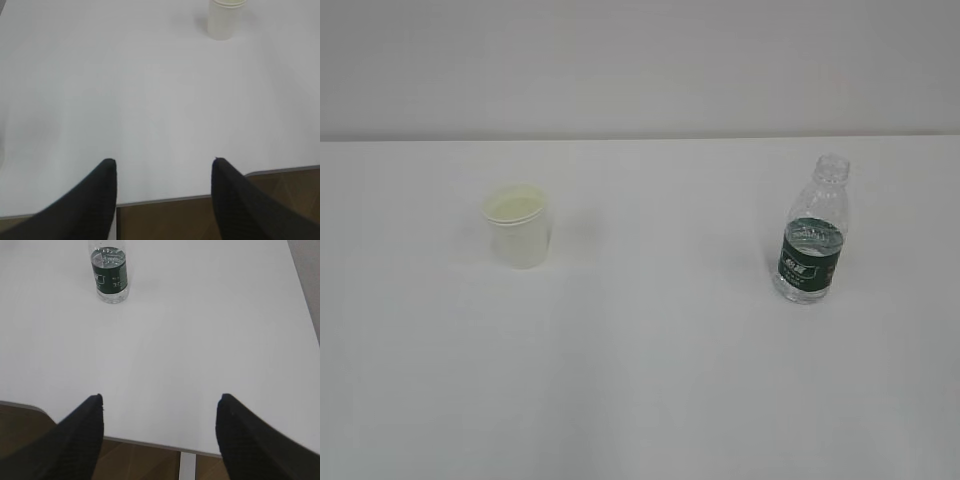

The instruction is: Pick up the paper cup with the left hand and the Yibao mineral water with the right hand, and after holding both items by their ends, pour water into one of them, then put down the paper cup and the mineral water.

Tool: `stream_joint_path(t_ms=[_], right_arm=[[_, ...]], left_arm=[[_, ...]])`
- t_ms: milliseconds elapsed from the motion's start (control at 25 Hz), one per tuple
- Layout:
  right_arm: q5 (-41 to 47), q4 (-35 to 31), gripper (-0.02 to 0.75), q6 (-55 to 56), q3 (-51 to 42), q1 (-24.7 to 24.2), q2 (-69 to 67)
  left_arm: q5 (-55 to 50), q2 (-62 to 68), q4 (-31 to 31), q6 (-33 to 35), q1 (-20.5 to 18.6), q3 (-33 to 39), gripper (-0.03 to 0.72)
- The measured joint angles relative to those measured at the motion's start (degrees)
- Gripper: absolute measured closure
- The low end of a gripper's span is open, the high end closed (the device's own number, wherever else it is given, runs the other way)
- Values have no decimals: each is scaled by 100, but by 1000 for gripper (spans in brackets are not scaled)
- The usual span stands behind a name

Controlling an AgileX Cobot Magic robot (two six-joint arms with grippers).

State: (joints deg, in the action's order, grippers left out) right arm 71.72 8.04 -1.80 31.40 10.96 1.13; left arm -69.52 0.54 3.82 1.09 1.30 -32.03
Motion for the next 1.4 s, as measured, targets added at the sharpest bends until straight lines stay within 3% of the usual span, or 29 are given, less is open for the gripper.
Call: stream_joint_path(t_ms=[760,1400], right_arm=[[-35,0,207,43,0,0,0],[-35,42,207,56,0,0,0]], left_arm=[[392,0,43,0,0,141,270],[508,0,447,-10,0,167,447]])
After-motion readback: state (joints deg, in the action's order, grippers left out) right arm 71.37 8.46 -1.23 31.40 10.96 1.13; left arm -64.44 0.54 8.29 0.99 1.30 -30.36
